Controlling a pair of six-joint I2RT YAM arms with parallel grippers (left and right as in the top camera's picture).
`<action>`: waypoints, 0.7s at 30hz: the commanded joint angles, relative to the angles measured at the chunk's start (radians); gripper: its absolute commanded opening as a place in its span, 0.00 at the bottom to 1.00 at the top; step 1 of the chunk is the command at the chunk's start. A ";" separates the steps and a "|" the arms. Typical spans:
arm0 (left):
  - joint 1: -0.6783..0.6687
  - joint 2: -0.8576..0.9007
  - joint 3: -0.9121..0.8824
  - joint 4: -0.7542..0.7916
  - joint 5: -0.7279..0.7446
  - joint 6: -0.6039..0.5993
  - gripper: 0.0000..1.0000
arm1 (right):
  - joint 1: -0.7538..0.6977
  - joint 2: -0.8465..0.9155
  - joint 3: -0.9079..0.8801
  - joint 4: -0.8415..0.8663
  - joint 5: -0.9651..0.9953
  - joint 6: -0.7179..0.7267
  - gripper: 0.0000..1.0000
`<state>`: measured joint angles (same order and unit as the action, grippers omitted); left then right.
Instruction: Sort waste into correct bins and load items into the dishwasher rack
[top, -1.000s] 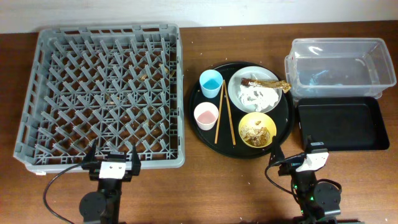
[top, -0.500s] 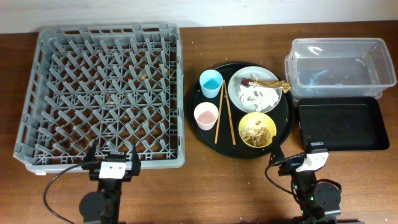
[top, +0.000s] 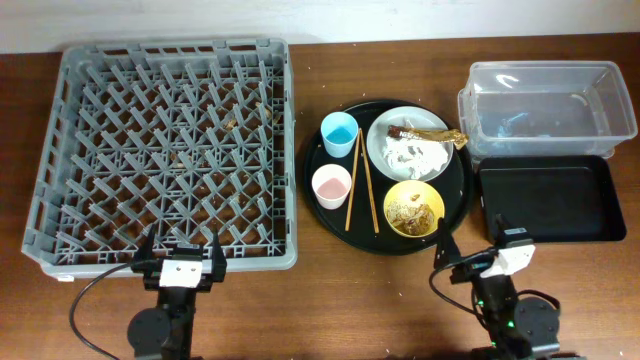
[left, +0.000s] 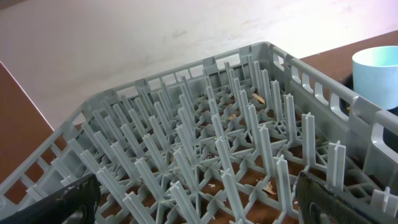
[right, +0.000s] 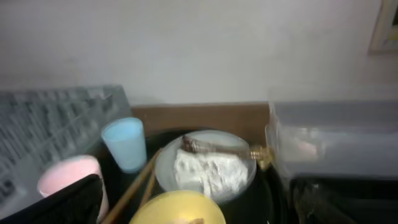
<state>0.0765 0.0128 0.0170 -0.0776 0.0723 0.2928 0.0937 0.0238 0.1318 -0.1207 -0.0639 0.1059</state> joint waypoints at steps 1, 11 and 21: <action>0.005 -0.006 -0.008 0.002 0.007 0.013 1.00 | 0.006 0.069 0.207 -0.058 -0.031 -0.029 0.98; 0.005 -0.007 -0.008 0.003 0.008 0.013 1.00 | 0.006 1.248 1.311 -0.816 -0.067 -0.159 0.98; 0.005 -0.006 -0.008 0.002 0.008 0.013 1.00 | 0.006 2.009 1.423 -0.675 -0.056 -0.172 0.88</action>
<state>0.0761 0.0109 0.0166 -0.0772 0.0719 0.2962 0.0937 1.9587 1.5364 -0.8127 -0.1249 -0.0772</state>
